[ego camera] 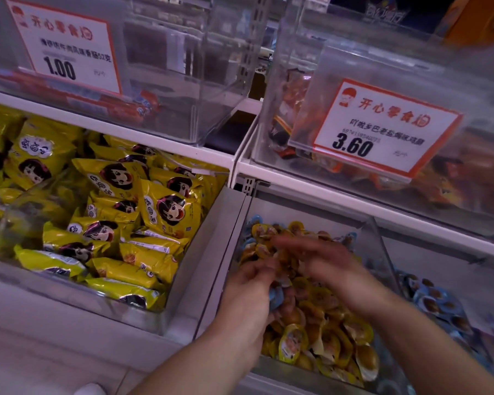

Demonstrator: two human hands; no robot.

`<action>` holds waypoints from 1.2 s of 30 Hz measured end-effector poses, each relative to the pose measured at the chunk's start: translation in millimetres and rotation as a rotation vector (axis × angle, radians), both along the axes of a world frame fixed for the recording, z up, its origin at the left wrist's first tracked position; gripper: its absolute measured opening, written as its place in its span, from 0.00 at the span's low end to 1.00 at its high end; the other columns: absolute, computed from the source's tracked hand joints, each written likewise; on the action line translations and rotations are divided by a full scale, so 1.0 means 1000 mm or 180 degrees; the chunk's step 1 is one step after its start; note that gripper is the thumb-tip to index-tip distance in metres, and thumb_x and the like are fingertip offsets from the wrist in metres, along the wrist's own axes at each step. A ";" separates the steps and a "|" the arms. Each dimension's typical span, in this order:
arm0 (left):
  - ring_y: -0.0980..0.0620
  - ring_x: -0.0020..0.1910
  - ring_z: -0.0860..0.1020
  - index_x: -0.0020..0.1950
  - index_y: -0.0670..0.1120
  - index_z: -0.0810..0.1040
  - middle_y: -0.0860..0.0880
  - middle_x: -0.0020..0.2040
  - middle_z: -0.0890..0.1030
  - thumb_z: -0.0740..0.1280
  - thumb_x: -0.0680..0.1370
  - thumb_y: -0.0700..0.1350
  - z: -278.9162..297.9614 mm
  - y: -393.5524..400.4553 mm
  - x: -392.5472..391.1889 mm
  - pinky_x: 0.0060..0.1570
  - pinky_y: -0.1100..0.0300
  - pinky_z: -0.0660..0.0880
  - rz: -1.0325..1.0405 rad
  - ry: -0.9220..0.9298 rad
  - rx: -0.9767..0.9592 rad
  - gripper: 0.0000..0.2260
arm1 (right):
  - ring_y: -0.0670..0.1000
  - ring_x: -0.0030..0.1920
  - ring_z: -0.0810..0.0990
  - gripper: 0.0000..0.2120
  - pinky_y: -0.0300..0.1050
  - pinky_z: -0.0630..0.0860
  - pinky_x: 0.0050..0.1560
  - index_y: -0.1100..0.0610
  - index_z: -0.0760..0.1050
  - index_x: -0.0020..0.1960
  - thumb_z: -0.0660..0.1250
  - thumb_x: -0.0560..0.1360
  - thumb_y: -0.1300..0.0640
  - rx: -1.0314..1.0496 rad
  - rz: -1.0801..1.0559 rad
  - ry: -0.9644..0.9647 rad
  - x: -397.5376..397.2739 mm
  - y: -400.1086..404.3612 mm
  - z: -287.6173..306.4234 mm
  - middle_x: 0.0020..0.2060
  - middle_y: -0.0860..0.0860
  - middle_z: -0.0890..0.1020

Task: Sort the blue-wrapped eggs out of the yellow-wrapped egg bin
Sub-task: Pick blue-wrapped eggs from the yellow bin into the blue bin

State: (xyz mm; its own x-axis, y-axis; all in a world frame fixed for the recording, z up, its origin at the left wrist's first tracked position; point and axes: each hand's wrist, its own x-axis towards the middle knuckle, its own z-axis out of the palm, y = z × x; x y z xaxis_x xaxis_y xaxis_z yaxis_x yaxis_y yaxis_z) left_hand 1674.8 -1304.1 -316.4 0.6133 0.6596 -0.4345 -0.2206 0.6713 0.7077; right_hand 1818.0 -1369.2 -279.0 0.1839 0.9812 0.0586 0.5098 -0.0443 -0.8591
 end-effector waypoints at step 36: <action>0.46 0.33 0.81 0.48 0.44 0.82 0.45 0.38 0.84 0.65 0.82 0.40 -0.004 0.002 0.001 0.26 0.61 0.73 -0.0141 0.0103 0.0250 0.07 | 0.46 0.41 0.84 0.09 0.42 0.75 0.41 0.52 0.86 0.44 0.76 0.72 0.46 -0.0444 -0.0323 -0.1436 0.044 0.071 -0.003 0.38 0.48 0.86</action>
State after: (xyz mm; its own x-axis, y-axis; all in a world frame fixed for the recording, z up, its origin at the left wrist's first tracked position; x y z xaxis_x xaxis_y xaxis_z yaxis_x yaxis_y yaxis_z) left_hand 1676.3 -1301.7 -320.7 0.6291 0.6651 -0.4024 -0.1682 0.6219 0.7648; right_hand 1861.6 -1298.5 -281.6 0.2655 0.9638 0.0236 0.8175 -0.2121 -0.5355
